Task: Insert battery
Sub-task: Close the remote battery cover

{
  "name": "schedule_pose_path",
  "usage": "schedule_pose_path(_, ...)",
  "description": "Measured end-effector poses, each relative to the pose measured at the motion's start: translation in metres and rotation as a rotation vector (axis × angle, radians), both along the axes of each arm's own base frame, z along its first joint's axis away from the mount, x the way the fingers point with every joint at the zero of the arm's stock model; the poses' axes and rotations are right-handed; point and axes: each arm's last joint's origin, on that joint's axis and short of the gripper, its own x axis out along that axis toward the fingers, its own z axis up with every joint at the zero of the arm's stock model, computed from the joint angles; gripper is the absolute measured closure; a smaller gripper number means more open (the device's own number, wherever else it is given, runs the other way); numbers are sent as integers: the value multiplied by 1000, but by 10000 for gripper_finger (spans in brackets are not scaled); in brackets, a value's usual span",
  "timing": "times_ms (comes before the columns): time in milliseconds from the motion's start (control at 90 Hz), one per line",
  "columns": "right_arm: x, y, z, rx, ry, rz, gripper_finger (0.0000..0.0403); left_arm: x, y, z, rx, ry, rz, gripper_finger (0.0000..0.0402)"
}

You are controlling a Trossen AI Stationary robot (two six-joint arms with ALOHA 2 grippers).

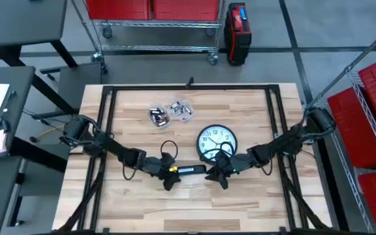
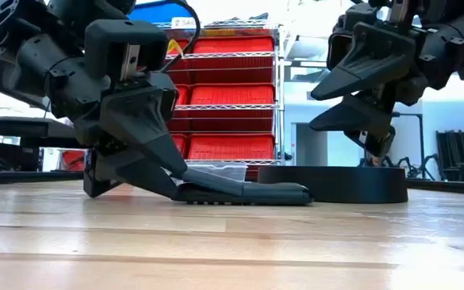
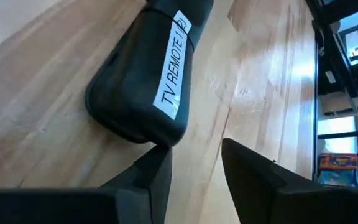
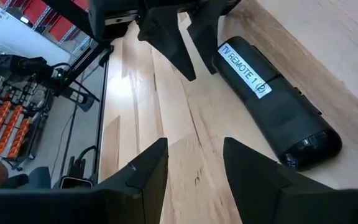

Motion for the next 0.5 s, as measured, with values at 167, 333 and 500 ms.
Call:
schedule_pose_path(167,-1,0,-1,-13,11,5,259,-1,2,-2,15,32,-5,281)
schedule_pose_path(333,-1,0,-2,-54,9,27,259,-3,2,-3,41,42,-42,281)
schedule_pose_path(500,0,-1,-2,-215,-30,102,259,-3,2,0,25,39,-83,281)
